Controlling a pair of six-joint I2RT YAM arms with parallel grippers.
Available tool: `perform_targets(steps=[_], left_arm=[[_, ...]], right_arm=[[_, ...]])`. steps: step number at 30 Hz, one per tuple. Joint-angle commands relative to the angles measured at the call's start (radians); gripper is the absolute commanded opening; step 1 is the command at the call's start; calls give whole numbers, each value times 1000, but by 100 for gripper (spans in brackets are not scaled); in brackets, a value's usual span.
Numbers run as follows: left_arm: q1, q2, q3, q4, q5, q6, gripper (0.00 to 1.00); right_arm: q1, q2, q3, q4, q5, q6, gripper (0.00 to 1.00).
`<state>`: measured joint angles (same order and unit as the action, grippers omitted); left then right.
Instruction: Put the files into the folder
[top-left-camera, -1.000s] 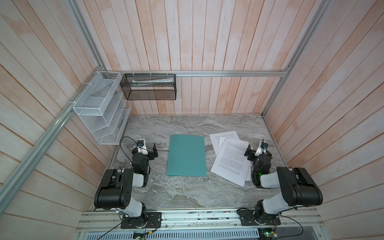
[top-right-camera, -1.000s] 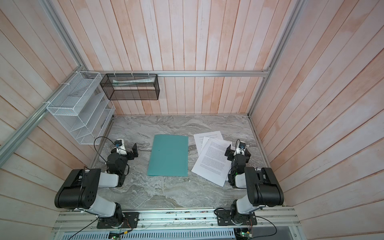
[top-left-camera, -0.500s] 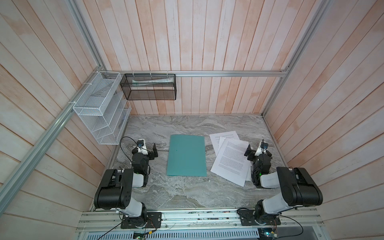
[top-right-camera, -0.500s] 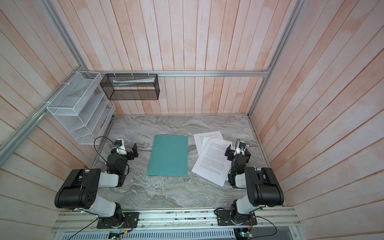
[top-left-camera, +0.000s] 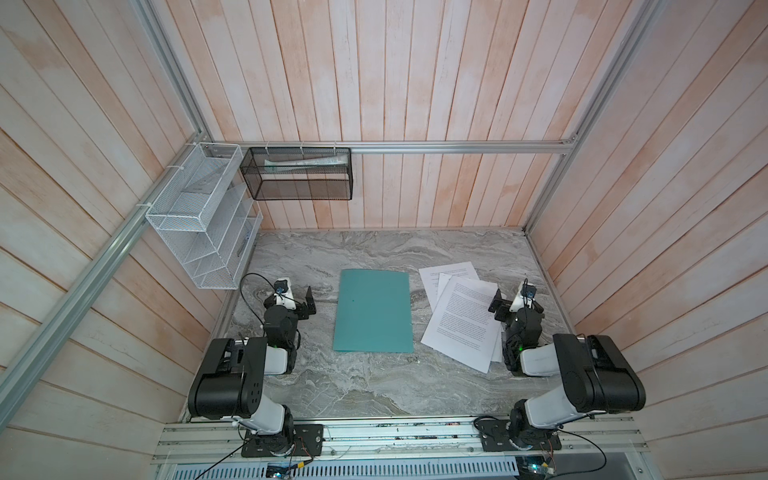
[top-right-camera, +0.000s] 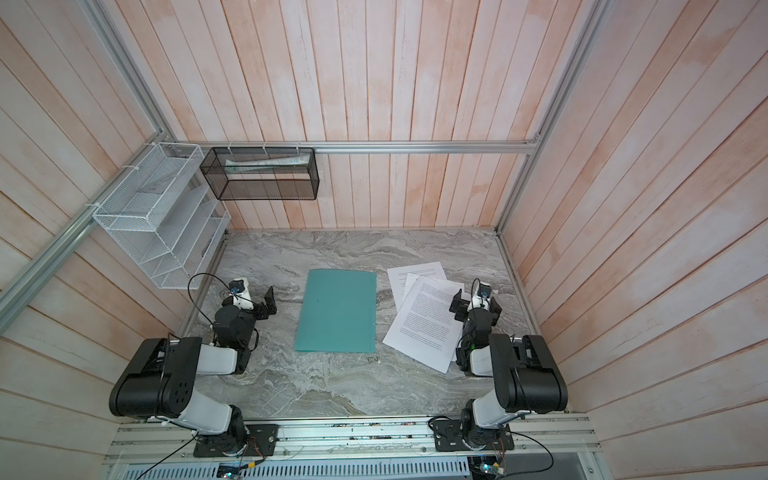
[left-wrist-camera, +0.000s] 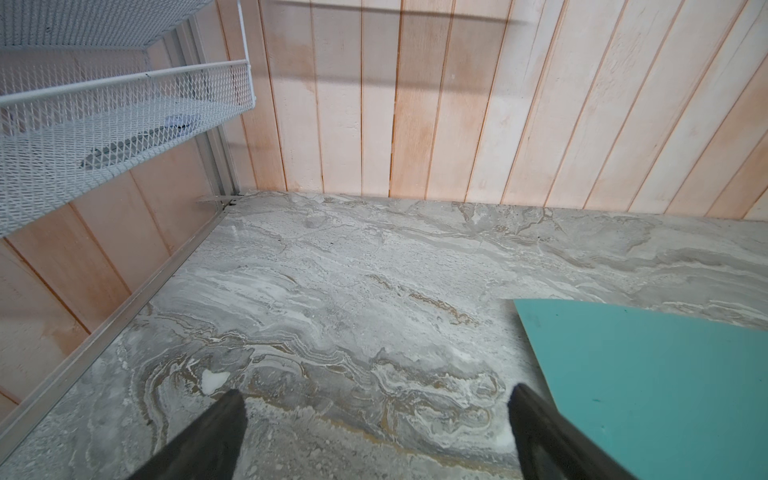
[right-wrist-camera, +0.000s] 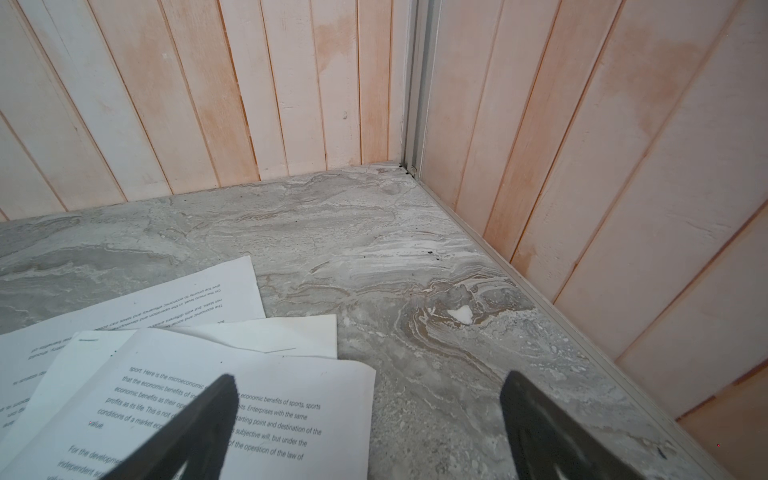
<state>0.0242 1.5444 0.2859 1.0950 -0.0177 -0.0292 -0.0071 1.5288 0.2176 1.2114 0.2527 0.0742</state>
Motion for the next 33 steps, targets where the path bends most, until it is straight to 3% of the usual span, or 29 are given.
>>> perform_targets(steps=[1, 3, 5, 9, 12, 15, 19, 23, 26, 30, 33], left_arm=[[-3, -6, 3, 12, 0, 6, 100], [-13, -36, 29, -38, -49, 1, 100], [-16, -112, 91, -221, -41, 8, 100], [-34, -235, 144, -377, -62, -32, 100], [-50, -310, 148, -431, -69, -146, 100], [-74, -328, 263, -695, -129, -288, 100], [-107, -297, 436, -1051, -3, -353, 100], [-167, -352, 467, -1229, 143, -392, 100], [-189, -389, 459, -1331, 285, -461, 100], [-317, -471, 405, -1434, 308, -524, 100], [-377, -584, 283, -1380, 360, -701, 100]], right_arm=[[2, -9, 17, 8, -12, -12, 98], [4, -12, 14, 15, -18, -16, 98], [24, -35, 26, -3, 26, -33, 98], [84, -150, 162, -301, 147, -70, 98], [100, -244, 253, -516, 126, 55, 98], [149, -297, 339, -728, 70, 172, 98], [298, -321, 438, -951, 112, 241, 98], [349, -333, 538, -1181, -111, 352, 96], [365, -346, 538, -1211, -344, 424, 88], [429, -317, 551, -1260, -480, 464, 80], [457, -294, 511, -1205, -568, 506, 76]])
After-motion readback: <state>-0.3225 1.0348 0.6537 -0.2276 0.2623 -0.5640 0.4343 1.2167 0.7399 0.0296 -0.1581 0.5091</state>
